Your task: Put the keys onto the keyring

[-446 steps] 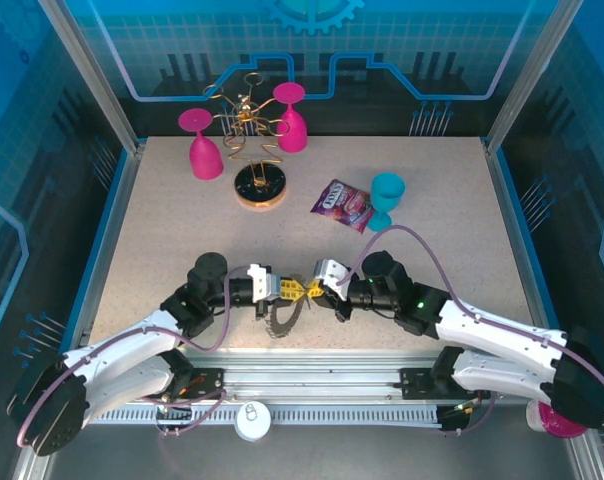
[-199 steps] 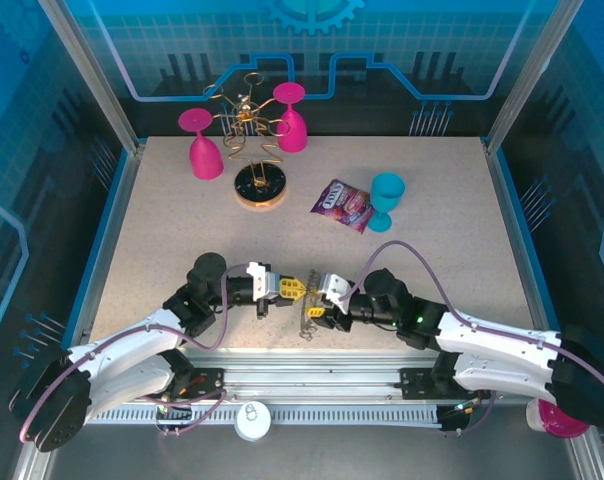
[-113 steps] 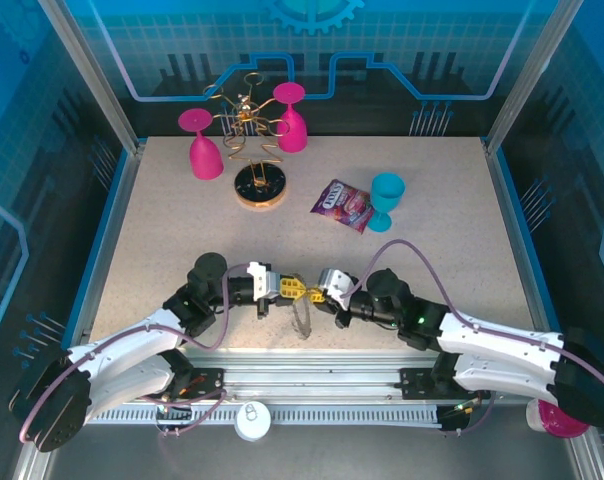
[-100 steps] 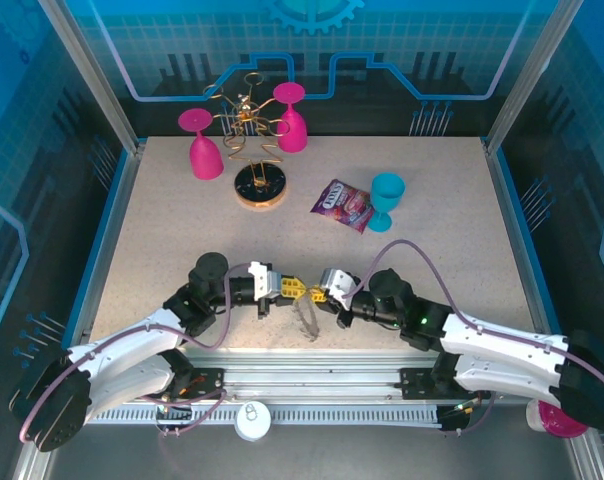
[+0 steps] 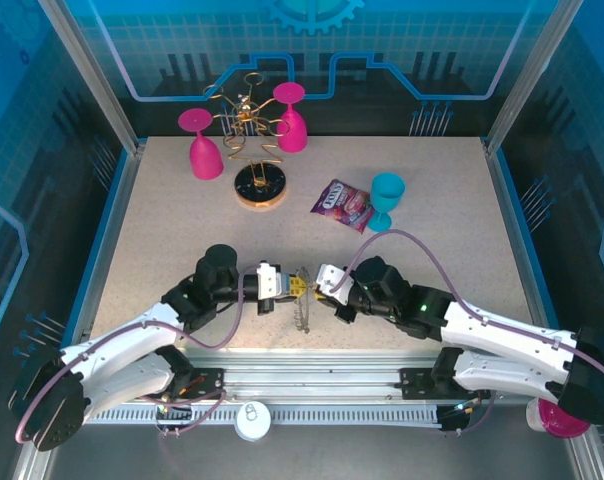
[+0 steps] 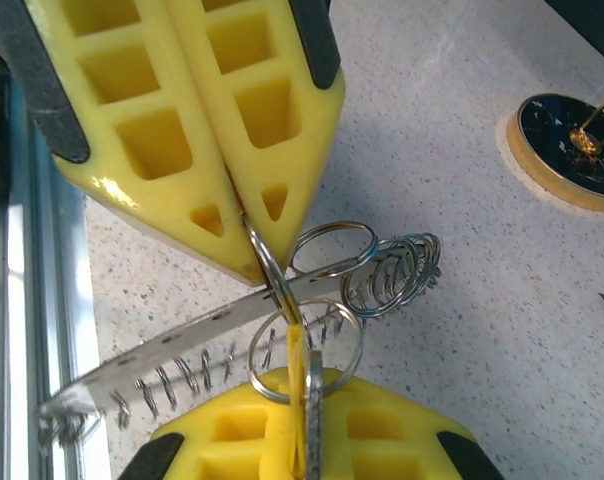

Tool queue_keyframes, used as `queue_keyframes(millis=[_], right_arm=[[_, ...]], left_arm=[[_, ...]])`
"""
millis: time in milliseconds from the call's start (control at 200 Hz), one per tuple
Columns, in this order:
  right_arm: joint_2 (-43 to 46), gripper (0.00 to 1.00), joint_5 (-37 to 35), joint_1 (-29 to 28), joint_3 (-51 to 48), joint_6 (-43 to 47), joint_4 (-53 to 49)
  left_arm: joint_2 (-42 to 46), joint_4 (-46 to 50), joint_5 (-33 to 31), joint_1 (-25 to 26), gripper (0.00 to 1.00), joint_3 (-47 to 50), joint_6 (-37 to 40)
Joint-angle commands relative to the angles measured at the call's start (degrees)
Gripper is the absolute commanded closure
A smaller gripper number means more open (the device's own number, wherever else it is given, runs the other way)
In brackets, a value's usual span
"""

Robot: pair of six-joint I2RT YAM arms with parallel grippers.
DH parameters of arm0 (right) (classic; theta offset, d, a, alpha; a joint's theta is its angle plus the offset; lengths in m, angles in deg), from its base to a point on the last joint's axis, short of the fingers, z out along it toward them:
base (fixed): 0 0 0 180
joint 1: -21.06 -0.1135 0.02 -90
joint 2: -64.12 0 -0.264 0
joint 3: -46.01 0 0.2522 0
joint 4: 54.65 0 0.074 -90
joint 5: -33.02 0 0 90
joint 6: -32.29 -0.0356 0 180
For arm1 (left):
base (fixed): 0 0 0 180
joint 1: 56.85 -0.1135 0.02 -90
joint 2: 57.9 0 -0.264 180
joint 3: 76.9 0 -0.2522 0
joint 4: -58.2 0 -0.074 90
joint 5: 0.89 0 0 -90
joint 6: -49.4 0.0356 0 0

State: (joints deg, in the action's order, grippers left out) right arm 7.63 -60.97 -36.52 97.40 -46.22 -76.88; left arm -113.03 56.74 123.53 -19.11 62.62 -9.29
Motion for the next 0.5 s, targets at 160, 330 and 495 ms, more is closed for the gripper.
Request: queue_keyframes(millis=[160,330,495], right_arm=[[-2.50,1.00,-5.47,-0.68,7.02,4.66,-7.56],[-5.35,1.00,-6.65,-0.60,8.68,6.65,-7.96],[-11.20,1.00,-4.97,-0.48,11.58,8.46,-5.71]], left_arm=[[-1.39,9.86,-4.79,-0.13,0.82,-2.51,2.70],[3.24,9.31,-7.53,-0.28,0.58,-2.98,-2.11],[12.54,7.49,-14.33,-1.03,0.43,-3.41,-15.07]])
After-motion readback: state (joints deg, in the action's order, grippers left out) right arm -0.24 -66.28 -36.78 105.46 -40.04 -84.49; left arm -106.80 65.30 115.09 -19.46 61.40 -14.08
